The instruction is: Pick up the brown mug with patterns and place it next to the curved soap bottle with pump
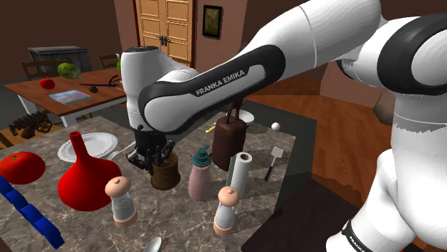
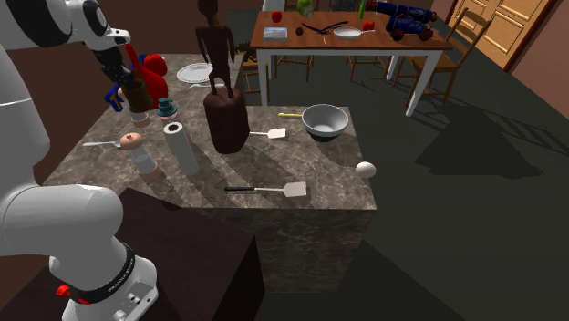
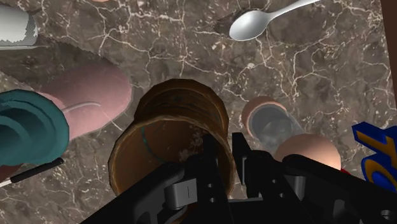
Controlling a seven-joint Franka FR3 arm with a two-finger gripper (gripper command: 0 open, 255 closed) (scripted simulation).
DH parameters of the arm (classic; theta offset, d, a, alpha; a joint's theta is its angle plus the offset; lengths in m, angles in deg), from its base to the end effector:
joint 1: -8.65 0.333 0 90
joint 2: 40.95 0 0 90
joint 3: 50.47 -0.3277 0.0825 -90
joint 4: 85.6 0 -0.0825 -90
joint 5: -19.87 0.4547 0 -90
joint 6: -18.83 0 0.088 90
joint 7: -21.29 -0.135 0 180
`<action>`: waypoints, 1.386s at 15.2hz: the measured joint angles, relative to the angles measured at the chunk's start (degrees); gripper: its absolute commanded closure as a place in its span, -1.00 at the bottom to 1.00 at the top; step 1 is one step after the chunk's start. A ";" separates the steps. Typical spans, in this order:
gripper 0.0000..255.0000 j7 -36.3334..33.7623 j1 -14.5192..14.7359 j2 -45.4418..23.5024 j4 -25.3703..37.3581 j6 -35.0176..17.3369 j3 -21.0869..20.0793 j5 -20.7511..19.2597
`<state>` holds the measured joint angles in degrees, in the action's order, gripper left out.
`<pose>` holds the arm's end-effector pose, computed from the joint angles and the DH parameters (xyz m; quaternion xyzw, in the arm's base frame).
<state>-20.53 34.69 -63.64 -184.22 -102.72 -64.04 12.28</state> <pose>0.5695 0.4455 0.3101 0.9999 0.0057 0.0139 0.0031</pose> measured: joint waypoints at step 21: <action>1.00 -2.02 0.96 -8.60 -4.30 -12.70 1.56 -2.85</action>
<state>-22.56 35.65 -72.24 -188.52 -115.42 -62.48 9.42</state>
